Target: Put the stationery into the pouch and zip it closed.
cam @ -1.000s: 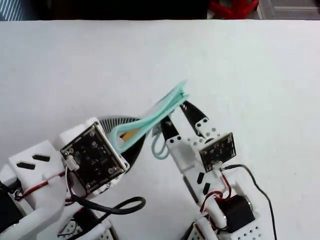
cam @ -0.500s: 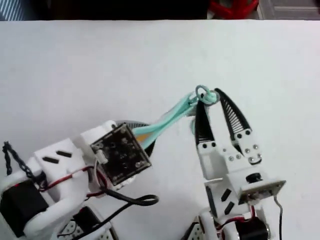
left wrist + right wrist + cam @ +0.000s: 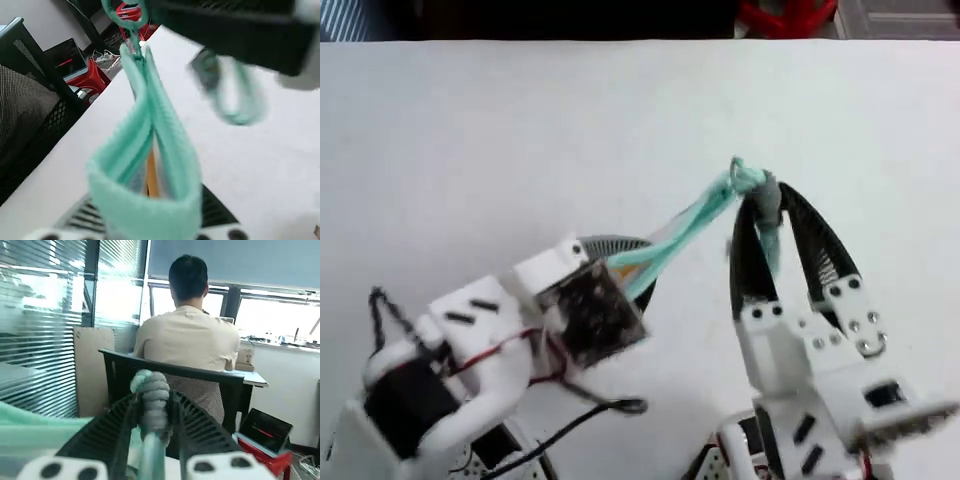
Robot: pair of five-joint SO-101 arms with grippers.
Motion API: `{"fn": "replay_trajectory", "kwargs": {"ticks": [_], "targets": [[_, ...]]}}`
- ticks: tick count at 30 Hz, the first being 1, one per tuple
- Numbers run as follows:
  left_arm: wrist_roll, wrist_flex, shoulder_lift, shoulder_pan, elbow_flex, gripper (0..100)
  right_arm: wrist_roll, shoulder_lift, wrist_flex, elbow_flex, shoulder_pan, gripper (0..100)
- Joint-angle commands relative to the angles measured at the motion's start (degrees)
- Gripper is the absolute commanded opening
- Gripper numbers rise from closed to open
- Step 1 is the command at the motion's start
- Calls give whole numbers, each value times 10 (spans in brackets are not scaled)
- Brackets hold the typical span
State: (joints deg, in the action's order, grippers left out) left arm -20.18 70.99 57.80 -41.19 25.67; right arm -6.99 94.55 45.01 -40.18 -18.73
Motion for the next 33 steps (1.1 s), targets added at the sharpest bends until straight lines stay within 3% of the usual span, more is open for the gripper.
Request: {"fn": "replay_trajectory", "kwargs": {"ticks": [1, 7, 12, 18, 21, 25, 33], "targets": [[12, -51, -8, 48, 54, 38, 10, -22, 41, 92, -57, 19], [40, -65, -7, 69, 63, 38, 5, -99, 90, 142, -136, 19], [40, -38, -3, 69, 52, 38, -25, -116, 90, 135, -75, 19], [39, 30, -3, 68, -38, 38, -31, -115, 51, 4, 0, 29], [39, 69, -3, 69, -107, 38, -30, -113, 30, -55, 31, 112], [39, 106, -3, 69, -172, 38, -30, -112, 29, -113, 37, 236], [42, 105, -7, 69, -179, 38, 20, -115, 33, -149, 35, 225]]}}
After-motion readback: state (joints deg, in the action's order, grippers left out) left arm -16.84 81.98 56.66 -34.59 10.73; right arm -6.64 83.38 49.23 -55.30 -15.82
